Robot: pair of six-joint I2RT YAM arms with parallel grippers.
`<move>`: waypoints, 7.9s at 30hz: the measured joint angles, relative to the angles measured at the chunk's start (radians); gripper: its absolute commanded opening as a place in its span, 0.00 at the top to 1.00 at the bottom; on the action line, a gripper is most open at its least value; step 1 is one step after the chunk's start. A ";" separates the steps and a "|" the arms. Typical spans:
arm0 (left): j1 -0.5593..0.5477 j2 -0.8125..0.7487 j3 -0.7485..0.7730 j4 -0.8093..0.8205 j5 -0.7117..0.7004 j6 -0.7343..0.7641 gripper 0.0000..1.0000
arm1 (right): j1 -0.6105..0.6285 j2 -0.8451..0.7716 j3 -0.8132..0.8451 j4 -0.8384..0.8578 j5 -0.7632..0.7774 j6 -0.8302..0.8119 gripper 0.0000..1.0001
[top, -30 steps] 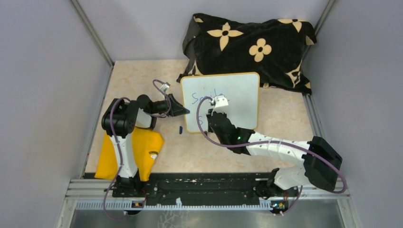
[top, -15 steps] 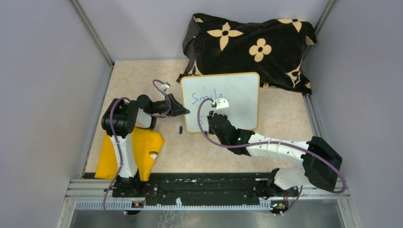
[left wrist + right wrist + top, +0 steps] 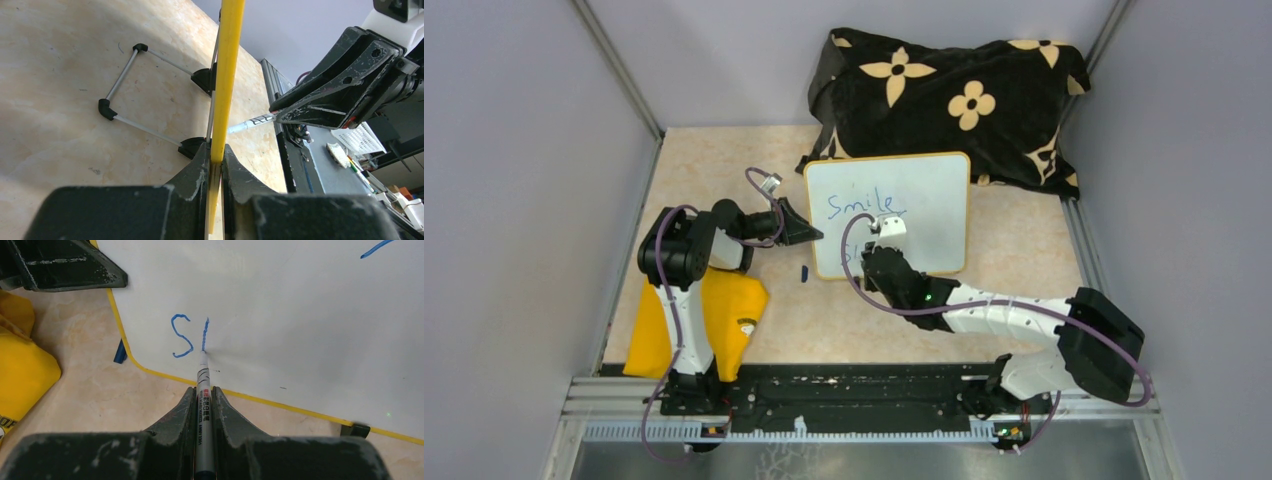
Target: Write a sentence on the whiteboard
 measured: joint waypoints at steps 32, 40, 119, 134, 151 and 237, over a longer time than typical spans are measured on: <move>0.000 0.000 0.000 0.000 0.001 0.000 1.00 | -0.003 -0.091 -0.019 -0.007 -0.033 -0.027 1.00; 0.000 0.000 0.000 0.000 0.001 0.000 1.00 | -0.003 -0.051 0.013 0.011 -0.050 -0.027 1.00; 0.000 0.002 0.002 0.000 0.002 0.000 1.00 | -0.040 -0.101 -0.043 -0.030 0.040 0.018 1.00; 0.000 0.002 0.002 0.000 0.002 0.000 1.00 | -0.040 -0.066 -0.020 -0.022 0.004 0.018 1.00; 0.000 0.002 0.002 0.000 0.002 0.000 1.00 | -0.040 -0.066 -0.023 -0.027 -0.002 0.027 1.00; -0.002 0.002 0.002 0.001 0.002 0.001 1.00 | -0.082 -0.149 -0.048 -0.104 -0.025 0.014 1.00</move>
